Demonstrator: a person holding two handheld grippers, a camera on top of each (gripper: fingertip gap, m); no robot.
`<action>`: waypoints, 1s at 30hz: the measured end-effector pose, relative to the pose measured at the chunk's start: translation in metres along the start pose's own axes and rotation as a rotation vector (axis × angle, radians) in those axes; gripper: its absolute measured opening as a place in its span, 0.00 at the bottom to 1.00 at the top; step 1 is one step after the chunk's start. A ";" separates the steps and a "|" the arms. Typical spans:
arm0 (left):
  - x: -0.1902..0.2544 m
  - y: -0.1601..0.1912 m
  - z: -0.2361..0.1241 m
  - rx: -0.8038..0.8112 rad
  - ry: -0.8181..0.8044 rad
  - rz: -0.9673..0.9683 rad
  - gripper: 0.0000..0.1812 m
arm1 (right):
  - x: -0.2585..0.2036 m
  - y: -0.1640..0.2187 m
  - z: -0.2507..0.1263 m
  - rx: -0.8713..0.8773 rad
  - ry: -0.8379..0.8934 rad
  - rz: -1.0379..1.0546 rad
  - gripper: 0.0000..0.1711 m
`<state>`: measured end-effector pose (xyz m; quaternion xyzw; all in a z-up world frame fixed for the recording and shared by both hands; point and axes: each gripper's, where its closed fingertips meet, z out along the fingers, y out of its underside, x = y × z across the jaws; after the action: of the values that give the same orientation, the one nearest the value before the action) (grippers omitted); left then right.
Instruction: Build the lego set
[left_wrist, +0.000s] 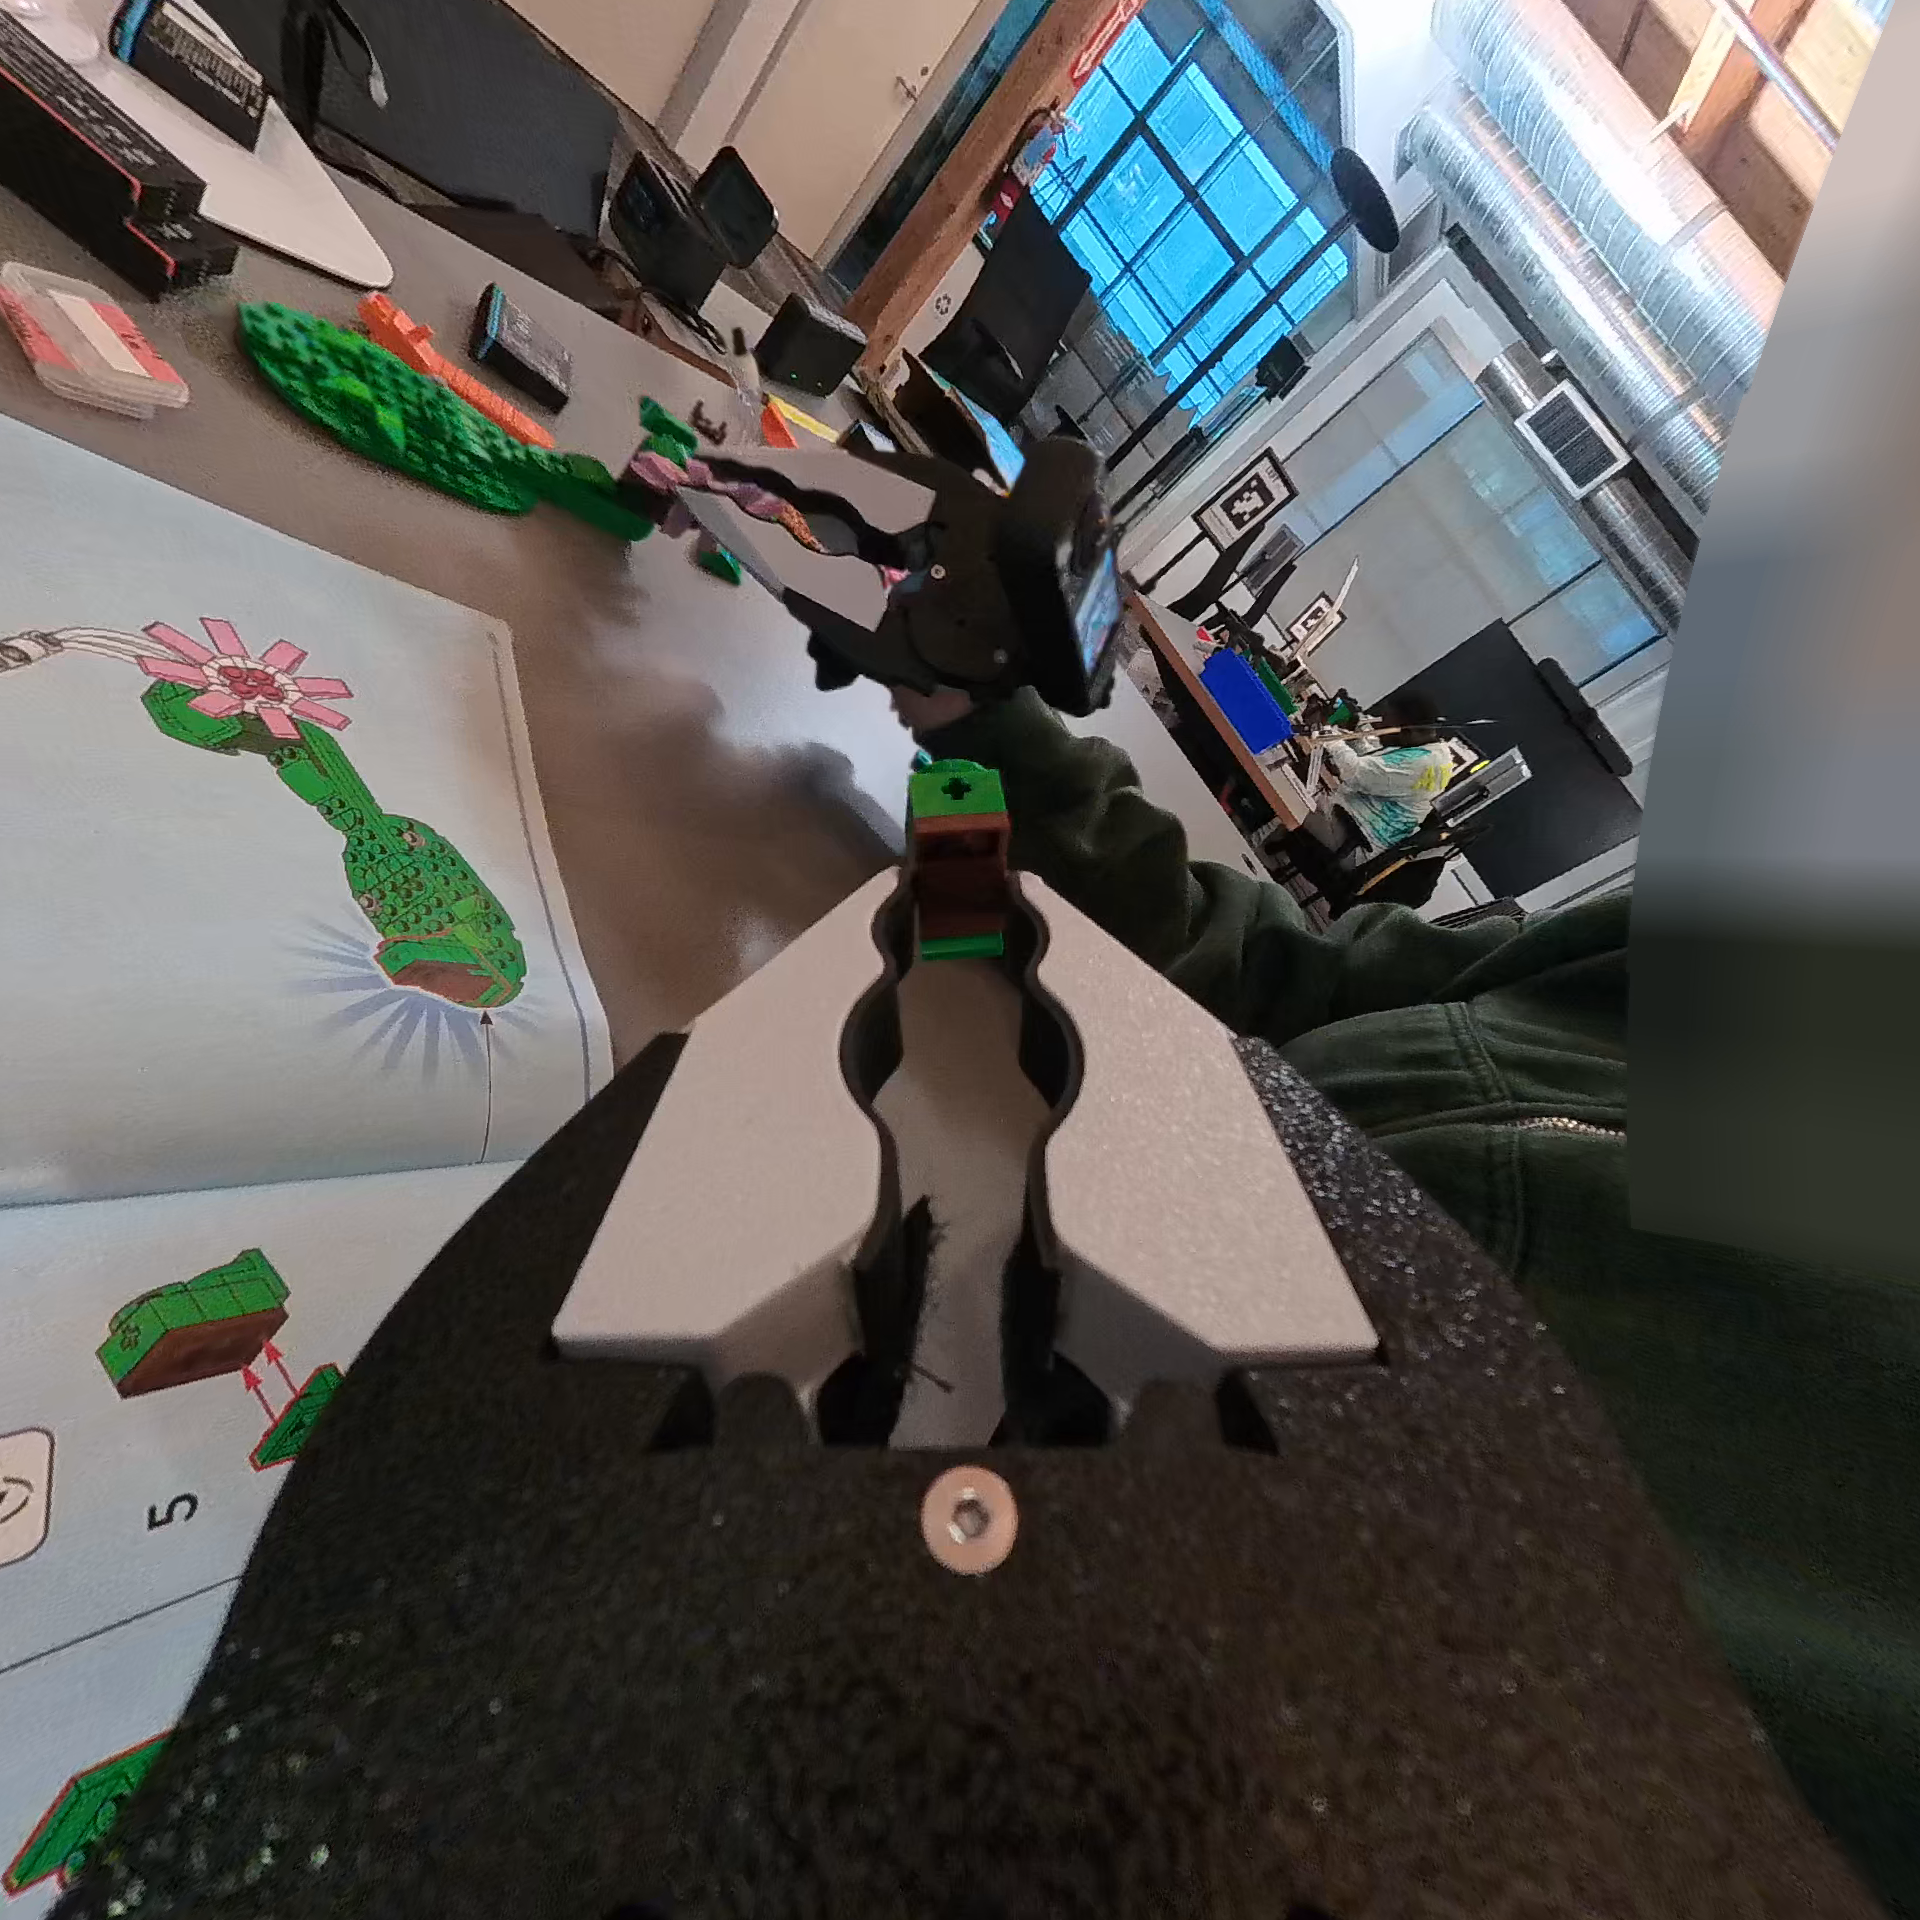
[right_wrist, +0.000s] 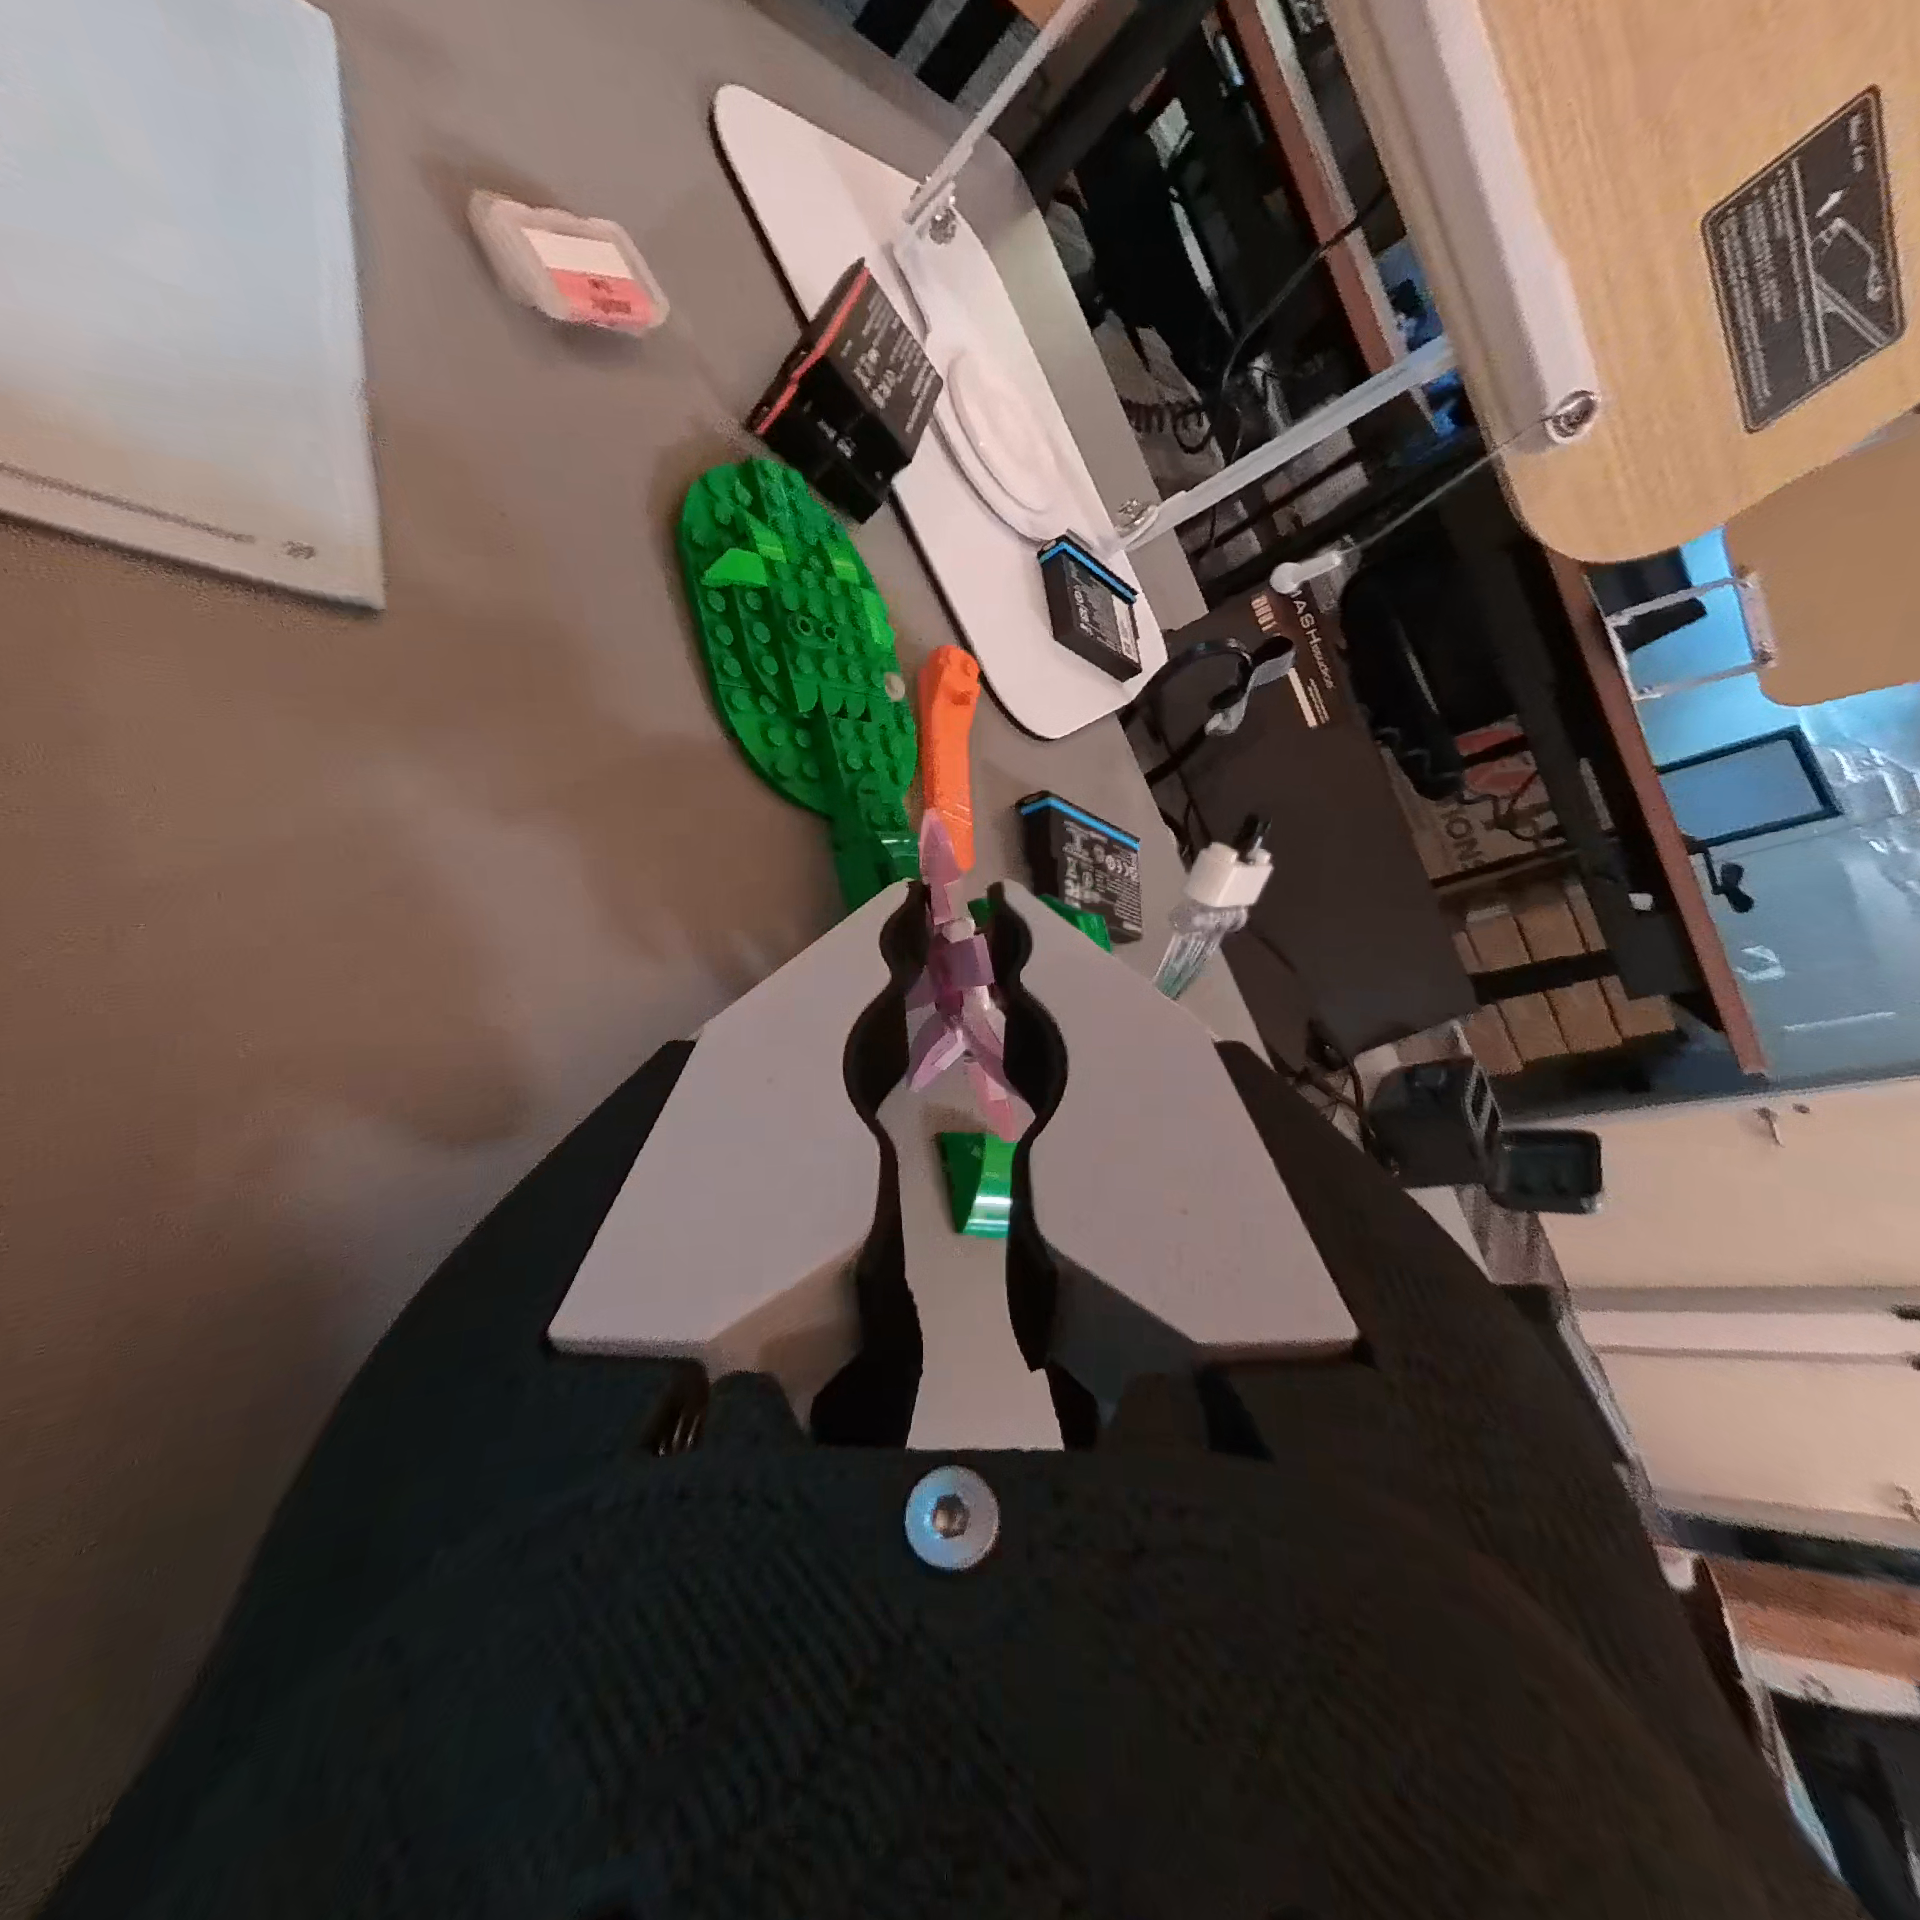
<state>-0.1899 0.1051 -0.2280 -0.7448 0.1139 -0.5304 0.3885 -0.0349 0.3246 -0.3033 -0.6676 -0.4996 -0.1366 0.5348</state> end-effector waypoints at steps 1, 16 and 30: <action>0.000 0.000 0.000 0.000 0.001 -0.001 0.08 | -0.002 0.000 -0.005 0.005 -0.013 -0.001 0.05; 0.006 0.006 0.011 -0.034 0.023 0.013 0.08 | -0.034 0.025 -0.105 0.130 -0.282 -0.178 0.03; 0.014 0.014 0.021 -0.075 0.006 0.042 0.08 | -0.040 0.027 -0.161 0.389 -0.451 -0.278 0.17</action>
<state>-0.1622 0.0968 -0.2306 -0.7546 0.1507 -0.5198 0.3711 0.0252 0.1691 -0.2844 -0.4917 -0.7087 0.0410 0.5043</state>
